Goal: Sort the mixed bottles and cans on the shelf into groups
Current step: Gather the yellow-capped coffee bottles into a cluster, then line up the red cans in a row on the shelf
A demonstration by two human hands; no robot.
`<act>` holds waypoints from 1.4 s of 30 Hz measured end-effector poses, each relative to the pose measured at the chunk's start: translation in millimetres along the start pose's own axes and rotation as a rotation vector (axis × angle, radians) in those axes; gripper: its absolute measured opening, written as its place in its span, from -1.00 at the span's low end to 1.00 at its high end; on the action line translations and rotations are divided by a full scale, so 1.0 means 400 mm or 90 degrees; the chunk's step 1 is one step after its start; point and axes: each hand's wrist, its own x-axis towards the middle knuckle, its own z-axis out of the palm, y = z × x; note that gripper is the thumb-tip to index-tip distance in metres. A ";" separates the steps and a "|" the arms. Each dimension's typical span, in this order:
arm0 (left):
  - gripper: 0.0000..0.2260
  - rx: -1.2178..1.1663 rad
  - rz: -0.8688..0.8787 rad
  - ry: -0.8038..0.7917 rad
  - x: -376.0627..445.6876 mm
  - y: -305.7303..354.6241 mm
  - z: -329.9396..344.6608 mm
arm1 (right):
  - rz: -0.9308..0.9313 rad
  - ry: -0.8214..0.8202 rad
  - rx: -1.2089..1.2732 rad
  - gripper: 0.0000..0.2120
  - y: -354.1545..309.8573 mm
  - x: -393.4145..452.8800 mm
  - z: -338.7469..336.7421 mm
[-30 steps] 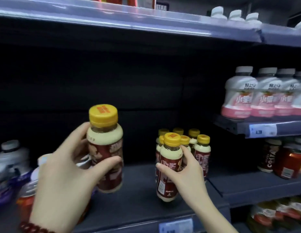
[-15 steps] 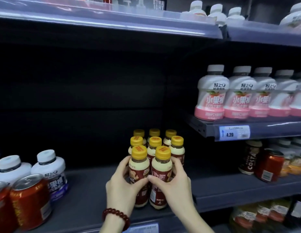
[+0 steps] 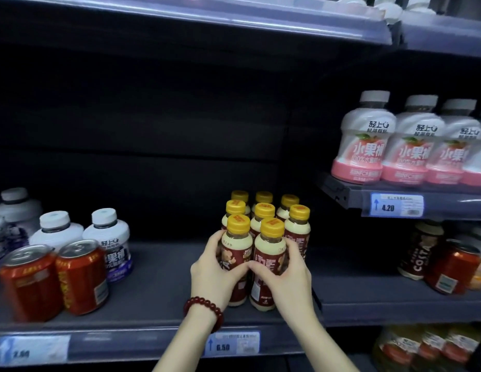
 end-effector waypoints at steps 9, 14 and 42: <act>-0.26 0.040 -0.016 0.007 -0.015 0.026 -0.022 | -0.133 0.109 -0.063 -0.43 -0.060 -0.020 -0.032; -0.51 0.053 -0.044 0.063 -0.038 0.021 -0.122 | -0.214 -0.033 0.002 -0.78 -0.128 -0.042 0.051; -0.84 0.160 -0.115 0.193 -0.041 -0.243 -1.104 | -0.225 -0.256 0.147 -0.73 -0.426 -0.332 1.045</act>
